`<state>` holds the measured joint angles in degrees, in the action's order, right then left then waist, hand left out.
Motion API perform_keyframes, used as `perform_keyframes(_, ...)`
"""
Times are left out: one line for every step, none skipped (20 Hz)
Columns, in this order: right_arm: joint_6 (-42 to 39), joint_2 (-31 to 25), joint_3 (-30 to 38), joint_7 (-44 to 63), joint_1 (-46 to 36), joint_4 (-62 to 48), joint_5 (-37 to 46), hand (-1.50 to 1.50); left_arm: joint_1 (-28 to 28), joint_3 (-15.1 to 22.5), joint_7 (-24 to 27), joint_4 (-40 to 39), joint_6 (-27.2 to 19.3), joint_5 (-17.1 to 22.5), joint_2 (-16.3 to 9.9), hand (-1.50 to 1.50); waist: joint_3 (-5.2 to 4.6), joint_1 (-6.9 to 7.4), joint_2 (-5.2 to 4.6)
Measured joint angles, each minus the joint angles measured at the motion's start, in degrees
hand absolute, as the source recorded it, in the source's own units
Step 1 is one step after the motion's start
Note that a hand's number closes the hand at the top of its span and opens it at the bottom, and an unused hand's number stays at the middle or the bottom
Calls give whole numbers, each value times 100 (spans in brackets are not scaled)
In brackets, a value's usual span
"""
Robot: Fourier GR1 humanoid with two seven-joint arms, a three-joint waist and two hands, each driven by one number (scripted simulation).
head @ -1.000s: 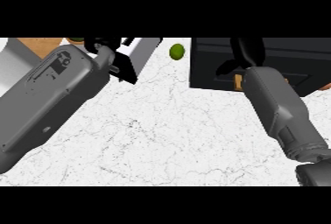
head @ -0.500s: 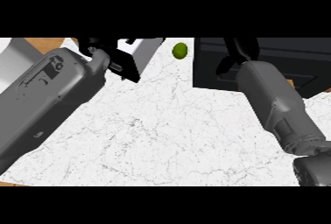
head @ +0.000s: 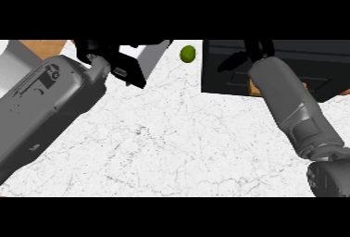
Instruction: Pick up the can, place it into the drawer and close the drawer
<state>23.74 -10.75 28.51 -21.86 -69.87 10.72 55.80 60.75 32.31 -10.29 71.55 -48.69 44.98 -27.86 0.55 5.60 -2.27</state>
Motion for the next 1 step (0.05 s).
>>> perform_keyframes(-101,-27,100,-82,-21,1,-110,-150,-5,-12,-9,21,-1,-9,-16,-150,-2,-9,2)
